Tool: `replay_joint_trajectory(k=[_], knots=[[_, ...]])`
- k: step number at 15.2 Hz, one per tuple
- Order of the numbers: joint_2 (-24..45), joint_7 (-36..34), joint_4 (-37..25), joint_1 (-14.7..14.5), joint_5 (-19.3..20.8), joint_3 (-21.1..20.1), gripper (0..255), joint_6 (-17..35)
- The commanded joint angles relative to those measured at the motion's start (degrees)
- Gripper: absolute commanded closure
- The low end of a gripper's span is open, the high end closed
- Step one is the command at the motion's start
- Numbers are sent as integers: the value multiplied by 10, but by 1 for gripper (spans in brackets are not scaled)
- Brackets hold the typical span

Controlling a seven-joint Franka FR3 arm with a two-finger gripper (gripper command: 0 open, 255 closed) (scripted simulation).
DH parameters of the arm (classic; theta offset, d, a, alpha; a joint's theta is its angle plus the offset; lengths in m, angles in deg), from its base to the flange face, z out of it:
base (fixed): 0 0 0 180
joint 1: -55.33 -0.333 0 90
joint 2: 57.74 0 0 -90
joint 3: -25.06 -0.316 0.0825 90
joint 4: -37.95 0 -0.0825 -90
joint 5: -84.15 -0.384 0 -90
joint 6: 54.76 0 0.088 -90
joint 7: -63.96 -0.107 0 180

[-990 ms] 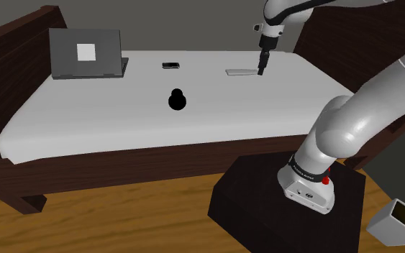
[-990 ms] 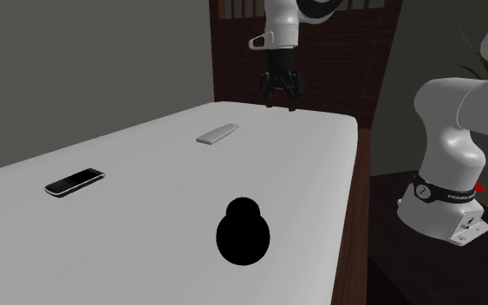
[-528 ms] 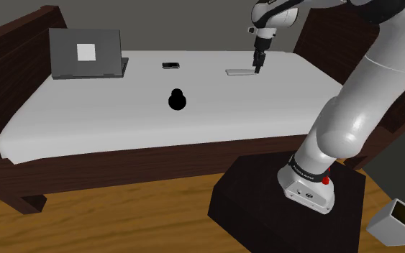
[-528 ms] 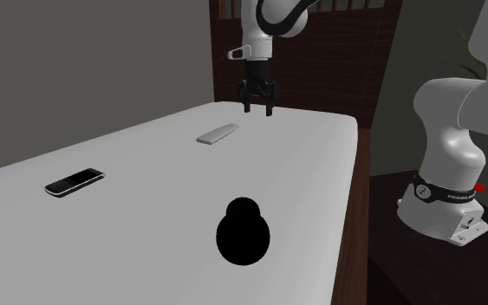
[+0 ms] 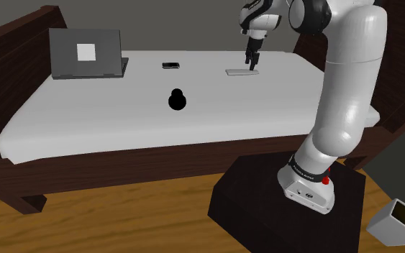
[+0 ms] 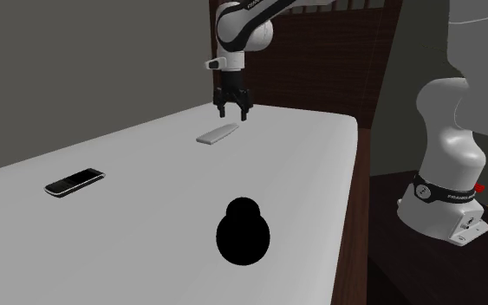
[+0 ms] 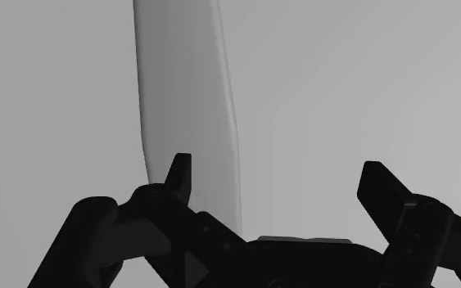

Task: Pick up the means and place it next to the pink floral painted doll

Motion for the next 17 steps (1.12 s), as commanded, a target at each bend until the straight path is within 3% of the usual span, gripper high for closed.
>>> replay_joint_trajectory(k=[1,3,11,17], knots=[[53,40,-57,30,-29,-18,0,-8],[99,69,-115,58,-47,-36,0,-21],[123,79,-91,64,-64,-48,0,24],[123,79,-91,64,-64,-48,0,24]])
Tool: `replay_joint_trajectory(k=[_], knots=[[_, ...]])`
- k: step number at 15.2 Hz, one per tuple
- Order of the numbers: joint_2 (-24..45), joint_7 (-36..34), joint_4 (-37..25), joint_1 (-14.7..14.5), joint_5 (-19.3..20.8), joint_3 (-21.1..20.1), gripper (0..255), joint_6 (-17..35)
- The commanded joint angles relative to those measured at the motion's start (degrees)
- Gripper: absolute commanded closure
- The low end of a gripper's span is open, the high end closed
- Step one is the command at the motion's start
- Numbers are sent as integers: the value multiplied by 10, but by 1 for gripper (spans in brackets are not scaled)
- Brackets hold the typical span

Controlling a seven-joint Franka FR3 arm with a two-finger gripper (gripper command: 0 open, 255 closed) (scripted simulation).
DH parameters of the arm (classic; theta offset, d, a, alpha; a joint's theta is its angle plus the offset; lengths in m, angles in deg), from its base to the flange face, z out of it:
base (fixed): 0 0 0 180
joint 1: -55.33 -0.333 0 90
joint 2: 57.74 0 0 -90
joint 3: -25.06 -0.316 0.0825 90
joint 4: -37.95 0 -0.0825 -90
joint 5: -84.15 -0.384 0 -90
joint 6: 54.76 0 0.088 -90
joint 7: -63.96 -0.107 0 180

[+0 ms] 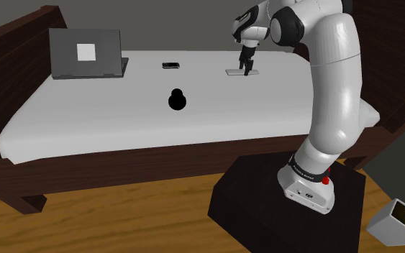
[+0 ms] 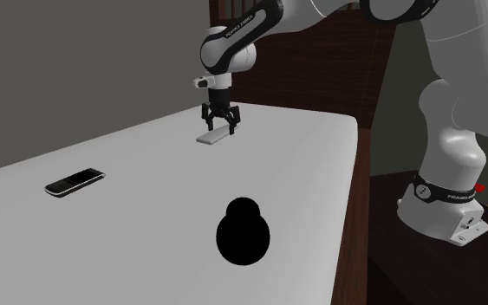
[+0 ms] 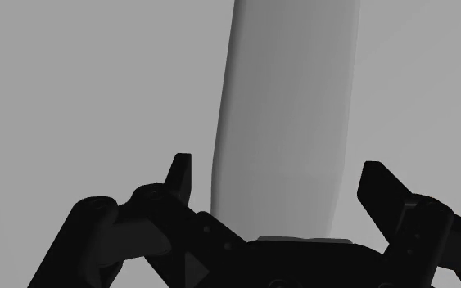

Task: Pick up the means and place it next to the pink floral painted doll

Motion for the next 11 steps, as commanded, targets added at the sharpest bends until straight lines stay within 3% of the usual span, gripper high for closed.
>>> replay_joint_trajectory(k=[1,2,3,11], knots=[[0,0,0,0,0,0,0,0],[0,0,0,0,0,0,0,0],[0,0,0,0,0,0,255,0],[0,0,0,0,0,0,255,0]])
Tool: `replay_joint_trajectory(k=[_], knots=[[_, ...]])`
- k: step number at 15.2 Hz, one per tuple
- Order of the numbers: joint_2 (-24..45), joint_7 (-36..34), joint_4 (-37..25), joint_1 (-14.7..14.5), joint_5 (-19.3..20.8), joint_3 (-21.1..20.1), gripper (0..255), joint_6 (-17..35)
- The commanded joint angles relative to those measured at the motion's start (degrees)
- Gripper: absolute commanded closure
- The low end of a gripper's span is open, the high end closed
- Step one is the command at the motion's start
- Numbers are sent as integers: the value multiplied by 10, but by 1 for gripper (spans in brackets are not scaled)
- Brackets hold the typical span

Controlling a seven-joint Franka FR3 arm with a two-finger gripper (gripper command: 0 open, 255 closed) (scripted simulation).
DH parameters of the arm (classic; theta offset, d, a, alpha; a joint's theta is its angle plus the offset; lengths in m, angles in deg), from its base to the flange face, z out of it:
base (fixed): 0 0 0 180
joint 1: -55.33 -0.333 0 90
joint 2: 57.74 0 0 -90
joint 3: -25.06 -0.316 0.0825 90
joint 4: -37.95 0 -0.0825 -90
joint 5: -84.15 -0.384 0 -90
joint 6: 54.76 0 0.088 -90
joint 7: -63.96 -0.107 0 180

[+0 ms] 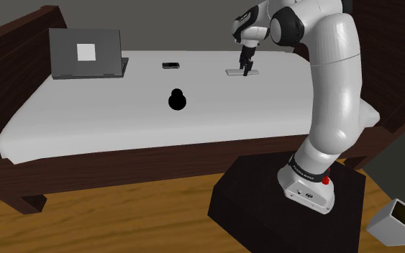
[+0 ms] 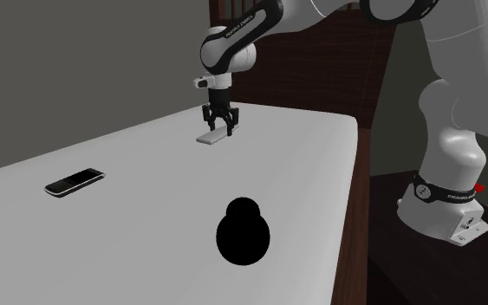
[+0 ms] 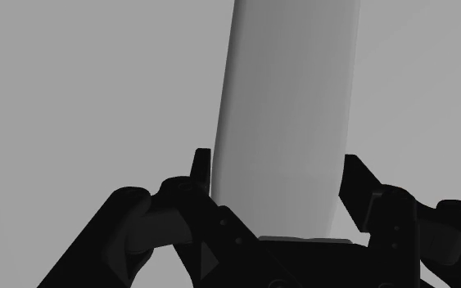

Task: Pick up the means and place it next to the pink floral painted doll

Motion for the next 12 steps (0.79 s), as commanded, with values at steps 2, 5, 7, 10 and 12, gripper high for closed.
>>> replay_joint_trajectory(k=[2,5,7,10,12], knots=[[-4,-1,-2,-1,3,2,255,-5],[-14,-6,-11,-3,10,7,255,-23],[-20,-9,-17,-4,14,9,255,-34],[-29,-13,-28,-6,21,14,255,-52],[-34,-16,-36,-7,25,16,255,-65]])
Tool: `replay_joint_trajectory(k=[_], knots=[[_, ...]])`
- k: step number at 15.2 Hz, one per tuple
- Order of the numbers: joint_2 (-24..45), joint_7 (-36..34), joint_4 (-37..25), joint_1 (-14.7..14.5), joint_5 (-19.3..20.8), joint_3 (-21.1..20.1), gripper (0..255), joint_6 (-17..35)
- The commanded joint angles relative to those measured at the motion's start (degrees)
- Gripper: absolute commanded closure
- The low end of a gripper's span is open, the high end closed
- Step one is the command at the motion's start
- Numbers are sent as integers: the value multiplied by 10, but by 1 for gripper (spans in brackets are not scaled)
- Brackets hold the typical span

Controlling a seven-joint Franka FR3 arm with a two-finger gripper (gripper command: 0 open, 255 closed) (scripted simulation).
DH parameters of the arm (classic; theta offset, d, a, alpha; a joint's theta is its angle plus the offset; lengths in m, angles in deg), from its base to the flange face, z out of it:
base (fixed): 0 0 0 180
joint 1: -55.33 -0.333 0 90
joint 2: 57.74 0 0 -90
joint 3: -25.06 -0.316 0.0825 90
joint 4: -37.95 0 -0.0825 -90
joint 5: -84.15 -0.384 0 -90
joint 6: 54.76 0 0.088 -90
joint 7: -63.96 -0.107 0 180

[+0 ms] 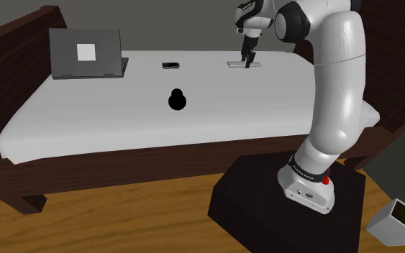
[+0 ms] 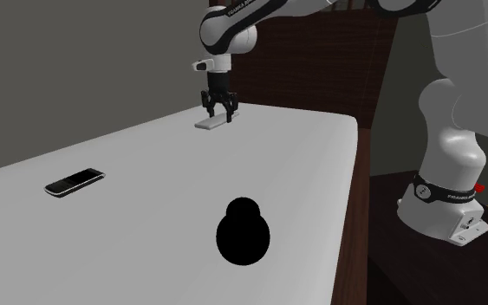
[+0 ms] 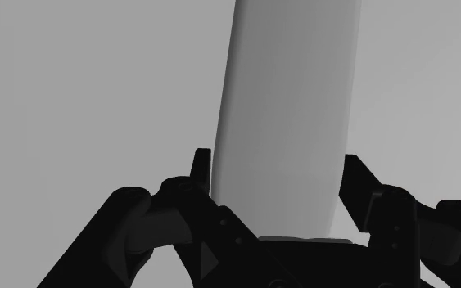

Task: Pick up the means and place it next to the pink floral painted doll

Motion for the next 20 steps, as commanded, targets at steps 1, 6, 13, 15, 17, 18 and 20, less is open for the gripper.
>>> replay_joint_trajectory(k=[1,6,13,15,17,18,20], knots=[[-6,-3,-8,-1,5,3,255,-13],[-18,-9,-31,-1,13,8,255,-45],[-28,-16,-71,2,22,13,255,-93],[-30,-18,-84,3,24,14,255,-107],[-31,-20,-99,5,25,15,255,-122],[-31,-21,-106,6,26,15,255,-129],[-32,-22,-121,9,27,16,255,-145]])
